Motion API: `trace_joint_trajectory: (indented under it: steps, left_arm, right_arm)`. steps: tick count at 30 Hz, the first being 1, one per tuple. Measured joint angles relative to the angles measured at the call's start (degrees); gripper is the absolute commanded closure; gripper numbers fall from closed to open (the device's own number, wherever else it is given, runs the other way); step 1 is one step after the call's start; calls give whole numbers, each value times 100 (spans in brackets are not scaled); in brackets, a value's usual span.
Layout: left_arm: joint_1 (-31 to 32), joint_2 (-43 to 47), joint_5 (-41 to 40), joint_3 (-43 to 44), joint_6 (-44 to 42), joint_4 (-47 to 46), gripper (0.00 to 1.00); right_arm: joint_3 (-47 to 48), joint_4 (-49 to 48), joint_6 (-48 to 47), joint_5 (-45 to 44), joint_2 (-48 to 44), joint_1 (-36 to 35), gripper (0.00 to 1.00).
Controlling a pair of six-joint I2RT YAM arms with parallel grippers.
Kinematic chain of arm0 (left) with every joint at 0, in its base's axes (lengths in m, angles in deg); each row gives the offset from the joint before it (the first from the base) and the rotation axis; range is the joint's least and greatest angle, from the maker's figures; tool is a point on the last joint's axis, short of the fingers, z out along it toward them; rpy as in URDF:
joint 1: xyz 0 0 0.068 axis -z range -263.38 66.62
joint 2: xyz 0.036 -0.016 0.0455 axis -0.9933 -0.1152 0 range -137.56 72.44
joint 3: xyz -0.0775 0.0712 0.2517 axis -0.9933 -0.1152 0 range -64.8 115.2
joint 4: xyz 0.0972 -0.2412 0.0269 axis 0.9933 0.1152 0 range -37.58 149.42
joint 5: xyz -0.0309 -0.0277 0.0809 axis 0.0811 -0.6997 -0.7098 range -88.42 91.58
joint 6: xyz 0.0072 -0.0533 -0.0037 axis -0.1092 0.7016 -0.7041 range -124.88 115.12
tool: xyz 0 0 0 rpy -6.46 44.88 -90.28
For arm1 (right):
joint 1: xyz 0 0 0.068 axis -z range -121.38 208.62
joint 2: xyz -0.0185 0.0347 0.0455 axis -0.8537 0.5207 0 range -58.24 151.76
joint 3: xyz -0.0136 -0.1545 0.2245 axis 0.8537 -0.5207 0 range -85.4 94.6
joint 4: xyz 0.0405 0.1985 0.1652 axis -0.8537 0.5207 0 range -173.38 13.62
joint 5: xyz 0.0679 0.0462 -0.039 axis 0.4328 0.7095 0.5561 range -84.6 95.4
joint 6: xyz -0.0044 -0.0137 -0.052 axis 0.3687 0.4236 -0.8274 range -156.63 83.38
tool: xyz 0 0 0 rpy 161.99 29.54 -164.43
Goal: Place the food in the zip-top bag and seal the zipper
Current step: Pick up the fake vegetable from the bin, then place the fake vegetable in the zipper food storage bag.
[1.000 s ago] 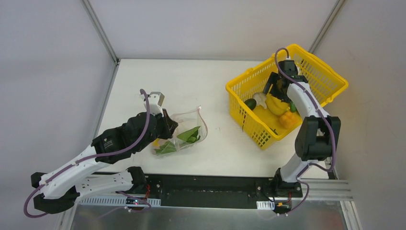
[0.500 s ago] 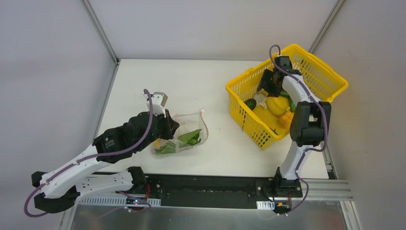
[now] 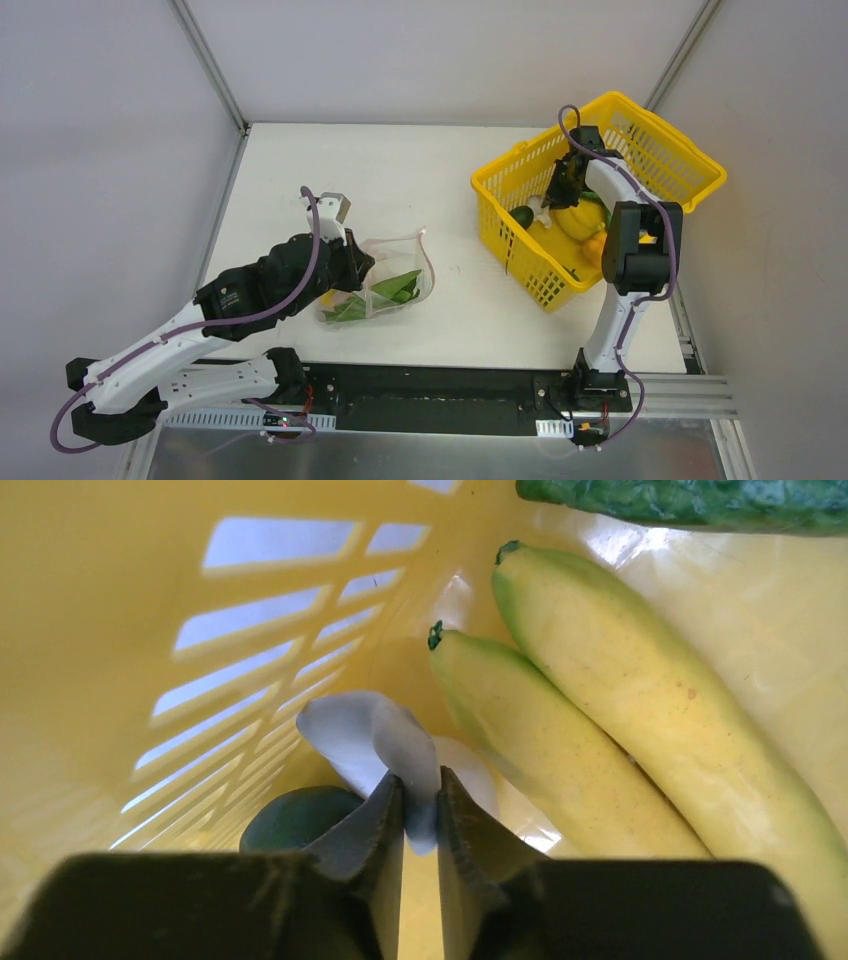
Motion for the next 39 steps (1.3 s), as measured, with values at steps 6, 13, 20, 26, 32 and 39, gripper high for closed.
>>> trace_joint_trajectory:
  steps: [6,13,20,26,32,39]
  left_arm:
    - [0,2,0,-4,26,4,100]
    - [0,107,-22,-76,136,22,100]
    - [0,92,-20,-94,162,31,100]
    - [0,31,-11,-94,227,31,100]
    - [0,33,-11,-94,330,31,100]
    - [0,81,31,-109,483,20,100]
  right_arm:
    - [-101,-4,-4,22,-103,-7,96]
    - [-540,0,59,-302,-986,-33,100]
    - [-914,-24,223,-557,-2433,-33,100]
    - [-1283,-90,564,-444,-3936,-33,100]
    - [-1298,-793,1182,1252,-5158,-28,100]
    - [-1298,-1587,1423,3611,-5115,-1139,100]
